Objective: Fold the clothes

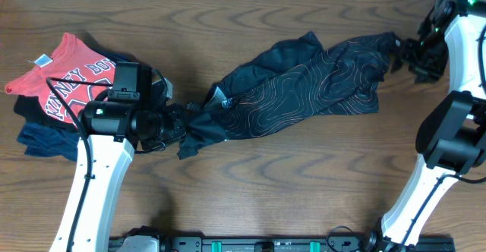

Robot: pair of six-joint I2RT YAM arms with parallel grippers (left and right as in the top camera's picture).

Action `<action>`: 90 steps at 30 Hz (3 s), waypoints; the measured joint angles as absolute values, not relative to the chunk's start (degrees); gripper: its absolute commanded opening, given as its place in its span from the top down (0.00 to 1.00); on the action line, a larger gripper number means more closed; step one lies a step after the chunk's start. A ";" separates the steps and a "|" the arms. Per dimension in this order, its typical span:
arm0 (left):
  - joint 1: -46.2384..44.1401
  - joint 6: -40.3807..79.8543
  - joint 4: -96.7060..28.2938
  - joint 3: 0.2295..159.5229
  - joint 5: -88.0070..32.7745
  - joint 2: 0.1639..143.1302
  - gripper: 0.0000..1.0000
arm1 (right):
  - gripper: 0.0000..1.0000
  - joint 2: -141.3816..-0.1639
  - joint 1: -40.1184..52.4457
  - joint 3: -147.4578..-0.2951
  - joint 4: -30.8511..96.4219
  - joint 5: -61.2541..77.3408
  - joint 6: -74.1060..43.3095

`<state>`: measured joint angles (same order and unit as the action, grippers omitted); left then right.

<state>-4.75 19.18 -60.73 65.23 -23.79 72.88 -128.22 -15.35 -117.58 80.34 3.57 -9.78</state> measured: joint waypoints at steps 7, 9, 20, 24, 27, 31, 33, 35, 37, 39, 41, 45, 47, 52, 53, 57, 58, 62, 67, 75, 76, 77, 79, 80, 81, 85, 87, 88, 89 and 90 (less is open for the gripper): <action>-4.75 19.18 -60.62 65.23 -23.77 72.88 0.94 | 0.38 -128.03 -14.28 -103.46 75.77 3.07 -7.55; -4.75 19.20 -60.64 65.21 -23.77 72.88 0.94 | 0.37 -128.03 -13.50 -99.70 72.99 3.14 -7.29; -4.75 19.20 -60.66 65.21 -23.77 72.88 0.94 | 0.41 -126.15 -8.69 -91.48 64.73 1.08 -8.12; -4.75 19.18 -60.64 65.21 -23.77 72.88 0.94 | 0.62 -125.60 -7.79 -90.87 63.02 1.04 -8.84; -4.75 19.18 -60.64 65.21 -23.77 72.88 0.94 | 0.81 -125.56 -7.35 -90.87 62.76 1.21 -9.21; -4.75 19.18 -60.64 65.21 -23.77 72.88 0.94 | 0.99 -125.56 -7.11 -90.87 62.65 1.69 -9.50; -4.75 19.18 -60.64 65.21 -23.77 72.88 0.94 | 0.99 -125.56 -7.09 -90.87 62.61 1.96 -9.74; -4.75 19.18 -60.64 65.21 -23.77 72.88 0.94 | 0.99 -125.49 -7.09 -90.89 62.76 2.04 -9.82; -4.75 19.18 -60.62 65.21 -23.75 72.88 0.94 | 0.99 -125.40 -7.11 -90.94 63.59 2.33 -9.82; -4.75 19.20 -60.49 65.21 -23.53 72.88 0.94 | 0.99 -125.38 -7.20 -90.91 65.43 2.87 -9.82; -4.75 19.18 -60.36 65.21 -22.57 72.88 0.94 | 0.99 -124.88 -7.55 -90.91 67.64 3.20 -9.82; -4.54 19.09 -58.41 65.69 -21.19 72.86 0.94 | 0.99 -118.15 -10.17 -91.68 70.57 3.77 -9.78; -4.54 19.03 -57.06 67.05 -20.78 72.86 0.94 | 0.99 -112.38 -12.56 -93.67 71.70 4.10 -9.69; -4.54 19.00 -53.04 71.90 -20.58 71.18 0.94 | 0.99 -95.39 -18.70 -100.88 74.37 3.84 -8.88; -4.54 19.00 -52.75 72.25 -20.58 70.94 0.94 | 0.99 -94.04 -18.96 -101.36 74.56 3.66 -8.82; -4.19 19.00 -51.62 74.85 -20.58 68.82 0.94 | 0.99 -85.32 -19.97 -104.36 75.55 3.40 -8.47; -3.97 19.00 -51.59 75.59 -20.58 68.38 0.94 | 0.99 -83.68 -20.10 -105.10 75.61 3.38 -8.47; -2.70 19.03 -52.25 78.85 -20.58 66.57 0.94 | 0.99 -79.37 -21.30 -107.90 75.66 2.22 -8.47; -1.65 19.00 -51.96 83.46 -20.58 62.22 0.94 | 0.99 -76.84 -22.87 -111.79 75.68 0.38 -8.45; -1.63 19.00 -48.99 85.56 -20.60 58.57 0.94 | 0.99 -77.65 -23.20 -113.58 73.10 0.19 -8.43; -1.63 19.00 -48.99 85.56 -20.60 59.40 0.94 | 0.99 -78.30 -23.20 -113.58 72.88 0.36 -8.29; -1.63 19.03 -48.86 85.58 -20.62 60.36 0.94 | 0.99 -79.35 -23.20 -113.62 72.64 0.71 -8.10; -1.65 19.03 -47.70 85.56 -20.69 63.75 0.94 | 0.99 -82.04 -23.20 -113.69 71.96 1.61 -7.79; -1.65 19.03 -46.65 85.58 -20.80 65.58 0.94 | 0.99 -83.66 -23.18 -113.69 71.48 2.07 -7.55; -1.67 19.03 -45.28 85.56 -20.88 67.81 0.94 | 0.99 -85.30 -23.16 -113.69 70.67 2.72 -7.29; -1.74 19.05 -36.56 85.56 -21.12 77.84 0.94 | 0.99 -93.78 -21.91 -113.80 63.86 4.40 -6.70; -1.74 19.00 -30.48 85.58 -21.17 83.29 0.94 | 0.99 -98.15 -20.82 -113.75 58.89 5.06 -6.79; -1.76 19.00 -27.81 85.65 -21.21 85.67 0.94 | 0.99 -100.57 -20.18 -113.75 55.88 5.32 -7.07; -1.76 19.03 -25.52 85.91 -21.26 88.03 0.94 | 0.99 -102.15 -19.86 -113.73 53.52 5.63 -7.49; -1.76 19.03 -23.27 86.35 -21.26 90.35 0.94 | 0.99 -103.92 -19.38 -113.73 51.13 5.78 -8.32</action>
